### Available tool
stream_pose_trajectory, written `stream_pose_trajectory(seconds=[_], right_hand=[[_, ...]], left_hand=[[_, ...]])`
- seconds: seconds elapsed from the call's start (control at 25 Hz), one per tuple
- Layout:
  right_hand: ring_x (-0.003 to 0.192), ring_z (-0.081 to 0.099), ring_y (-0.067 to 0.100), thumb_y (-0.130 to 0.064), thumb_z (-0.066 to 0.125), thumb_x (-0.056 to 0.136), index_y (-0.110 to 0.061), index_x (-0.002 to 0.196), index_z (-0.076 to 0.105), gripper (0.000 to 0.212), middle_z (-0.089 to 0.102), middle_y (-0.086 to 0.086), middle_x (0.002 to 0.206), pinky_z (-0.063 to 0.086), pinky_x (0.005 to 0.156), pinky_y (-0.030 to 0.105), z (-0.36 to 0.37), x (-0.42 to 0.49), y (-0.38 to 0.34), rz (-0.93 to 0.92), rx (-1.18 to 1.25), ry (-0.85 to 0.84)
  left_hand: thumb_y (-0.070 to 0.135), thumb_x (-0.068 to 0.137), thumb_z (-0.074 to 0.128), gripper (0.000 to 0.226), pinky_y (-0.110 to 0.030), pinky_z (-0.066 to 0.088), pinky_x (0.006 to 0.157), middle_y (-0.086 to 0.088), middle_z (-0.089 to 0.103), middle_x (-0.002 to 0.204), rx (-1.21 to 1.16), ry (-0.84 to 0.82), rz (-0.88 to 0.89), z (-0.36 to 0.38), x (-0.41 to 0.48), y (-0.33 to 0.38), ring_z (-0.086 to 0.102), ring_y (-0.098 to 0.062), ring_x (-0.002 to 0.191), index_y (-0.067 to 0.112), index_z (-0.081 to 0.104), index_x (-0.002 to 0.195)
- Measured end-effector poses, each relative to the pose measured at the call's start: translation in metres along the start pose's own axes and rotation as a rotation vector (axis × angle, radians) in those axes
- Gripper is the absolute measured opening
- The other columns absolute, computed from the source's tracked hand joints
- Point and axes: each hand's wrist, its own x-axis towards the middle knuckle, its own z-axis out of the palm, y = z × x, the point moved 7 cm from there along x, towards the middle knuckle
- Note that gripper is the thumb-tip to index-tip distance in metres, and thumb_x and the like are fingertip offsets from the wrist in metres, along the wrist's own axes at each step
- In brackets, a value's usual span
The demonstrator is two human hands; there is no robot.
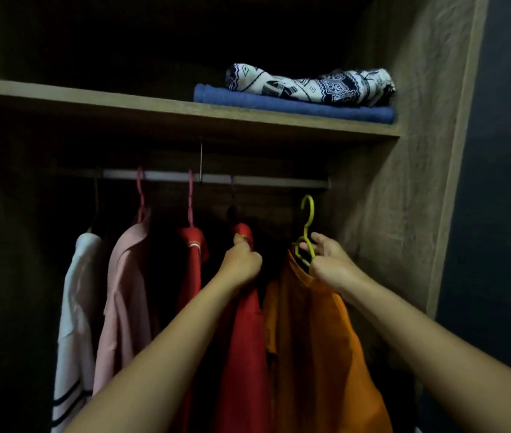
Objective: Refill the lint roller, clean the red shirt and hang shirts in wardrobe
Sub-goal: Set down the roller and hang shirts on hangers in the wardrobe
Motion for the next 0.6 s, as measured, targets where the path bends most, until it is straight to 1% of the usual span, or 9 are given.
stream_pose_trajectory(seconds=[0.08,0.16,0.28,0.36,0.4,0.44,0.52,0.56,0.6], right_hand=[[0.128,0.043,0.023,0.024,0.033,0.078,0.000,0.139,0.032,0.066,0.047,0.014,0.136,0.039,0.092,0.020,-0.005,0.020,-0.022,-0.044,-0.038,0.020],[0.120,0.051,0.025,0.021,0.037,0.078,0.001,0.124,0.051,0.052,0.056,0.016,0.125,0.042,0.093,0.027,-0.004,0.037,-0.042,-0.085,-0.103,-0.011],[0.109,0.058,0.030,0.017,0.040,0.074,-0.003,0.118,0.057,0.051,0.063,0.017,0.114,0.051,0.088,0.038,0.006,0.071,-0.057,-0.137,-0.190,-0.048],[0.110,0.058,0.034,0.014,0.039,0.074,-0.005,0.119,0.057,0.051,0.062,0.020,0.117,0.049,0.095,0.046,0.013,0.095,-0.060,-0.167,-0.192,-0.025],[0.112,0.057,0.035,0.013,0.039,0.077,-0.004,0.119,0.056,0.049,0.061,0.021,0.119,0.049,0.096,0.042,0.016,0.104,-0.058,-0.175,-0.196,-0.017],[0.111,0.057,0.035,0.012,0.039,0.081,-0.003,0.120,0.056,0.045,0.061,0.021,0.119,0.051,0.091,0.032,0.019,0.109,-0.055,-0.173,-0.211,-0.012],[0.093,0.062,0.032,0.006,0.043,0.085,-0.004,0.119,0.057,0.037,0.063,0.019,0.111,0.048,0.060,0.014,0.021,0.114,-0.039,-0.132,-0.283,-0.010],[0.083,0.062,0.028,0.001,0.045,0.086,-0.004,0.116,0.059,0.033,0.064,0.018,0.106,0.045,0.051,0.015,0.021,0.117,-0.029,-0.106,-0.305,-0.013],[0.079,0.061,0.026,-0.004,0.048,0.086,-0.005,0.114,0.061,0.031,0.066,0.018,0.106,0.045,0.052,0.019,0.021,0.122,-0.021,-0.088,-0.324,-0.013]], left_hand=[[0.005,0.084,0.039,0.074,-0.030,0.034,0.104,-0.025,0.037,0.144,0.009,-0.037,0.018,0.002,0.006,0.001,0.041,-0.035,0.129,0.006,0.002,0.148],[0.004,0.085,0.039,0.075,-0.028,0.033,0.104,-0.023,0.035,0.146,0.030,-0.058,0.030,0.003,0.008,0.001,0.038,-0.033,0.132,0.006,-0.001,0.148],[0.004,0.083,0.040,0.077,-0.027,0.031,0.106,-0.022,0.033,0.148,0.027,-0.079,0.046,0.001,0.008,-0.001,0.037,-0.031,0.133,0.008,0.000,0.149],[0.004,0.084,0.040,0.077,-0.024,0.029,0.106,-0.020,0.029,0.150,0.033,-0.093,0.049,-0.001,0.009,-0.004,0.033,-0.029,0.136,0.008,-0.001,0.149],[0.004,0.084,0.041,0.077,-0.024,0.029,0.105,-0.020,0.029,0.150,0.033,-0.092,0.051,-0.002,0.010,-0.006,0.033,-0.029,0.136,0.008,-0.001,0.149],[0.004,0.084,0.041,0.077,-0.023,0.029,0.105,-0.019,0.030,0.150,0.031,-0.090,0.055,-0.003,0.011,-0.008,0.034,-0.028,0.136,0.009,-0.001,0.149],[0.004,0.084,0.041,0.077,-0.023,0.030,0.104,-0.017,0.031,0.150,0.027,-0.089,0.059,-0.006,0.011,-0.010,0.035,-0.027,0.135,0.011,0.001,0.149],[0.004,0.083,0.041,0.077,-0.024,0.030,0.105,-0.017,0.032,0.149,0.018,-0.091,0.055,-0.007,0.012,-0.011,0.035,-0.027,0.135,0.012,0.001,0.149],[0.004,0.083,0.041,0.078,-0.025,0.031,0.105,-0.016,0.033,0.149,0.010,-0.091,0.051,-0.008,0.012,-0.012,0.036,-0.027,0.134,0.012,0.001,0.149]])
